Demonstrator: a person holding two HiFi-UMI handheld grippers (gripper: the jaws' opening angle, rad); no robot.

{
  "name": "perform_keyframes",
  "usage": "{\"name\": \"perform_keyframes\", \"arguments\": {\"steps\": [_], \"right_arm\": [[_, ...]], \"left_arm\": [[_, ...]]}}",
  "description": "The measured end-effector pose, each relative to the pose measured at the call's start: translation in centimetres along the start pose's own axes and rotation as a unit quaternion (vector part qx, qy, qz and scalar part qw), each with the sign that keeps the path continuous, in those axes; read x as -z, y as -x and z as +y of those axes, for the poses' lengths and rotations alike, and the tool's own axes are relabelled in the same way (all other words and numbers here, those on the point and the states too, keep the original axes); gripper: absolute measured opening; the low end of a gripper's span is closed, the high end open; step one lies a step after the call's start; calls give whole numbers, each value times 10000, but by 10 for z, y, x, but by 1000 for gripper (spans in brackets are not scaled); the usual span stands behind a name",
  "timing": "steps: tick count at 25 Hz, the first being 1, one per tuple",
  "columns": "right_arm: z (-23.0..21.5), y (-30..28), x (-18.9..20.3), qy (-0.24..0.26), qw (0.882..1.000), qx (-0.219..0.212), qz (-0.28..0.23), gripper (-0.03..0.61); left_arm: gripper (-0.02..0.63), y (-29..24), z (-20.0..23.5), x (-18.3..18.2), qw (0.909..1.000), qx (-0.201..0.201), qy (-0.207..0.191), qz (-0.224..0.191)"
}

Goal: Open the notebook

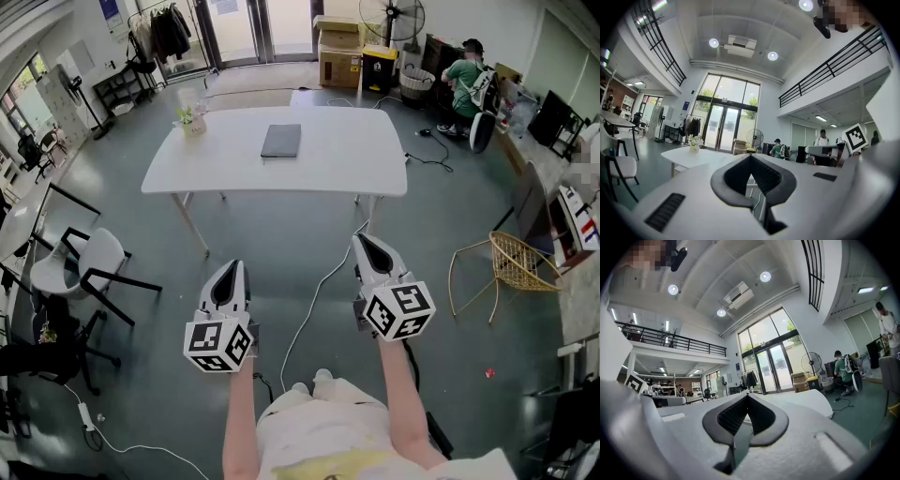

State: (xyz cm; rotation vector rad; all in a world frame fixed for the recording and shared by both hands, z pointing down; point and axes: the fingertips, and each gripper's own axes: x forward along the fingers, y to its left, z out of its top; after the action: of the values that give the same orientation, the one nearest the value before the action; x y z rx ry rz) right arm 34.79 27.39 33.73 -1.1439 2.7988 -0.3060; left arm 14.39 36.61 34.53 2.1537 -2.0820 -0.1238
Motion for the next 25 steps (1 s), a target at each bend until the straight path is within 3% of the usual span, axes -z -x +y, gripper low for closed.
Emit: {"name": "perform_keyframes", "arguments": {"steps": [8,14,25], "right_arm": [[-16,-9,10,-171,9997,140,-34,6],[-23,-26,18,-273,9995,-30,151,6],[-43,-92,23,-303,9992,-27,250,66]], "left_arm": [[-2,-10,0,15,9999,-18,70,118],[-2,-27,-2,19,9998,-27,129,178],[-2,-84,31,20,9996,23,189,220]]}}
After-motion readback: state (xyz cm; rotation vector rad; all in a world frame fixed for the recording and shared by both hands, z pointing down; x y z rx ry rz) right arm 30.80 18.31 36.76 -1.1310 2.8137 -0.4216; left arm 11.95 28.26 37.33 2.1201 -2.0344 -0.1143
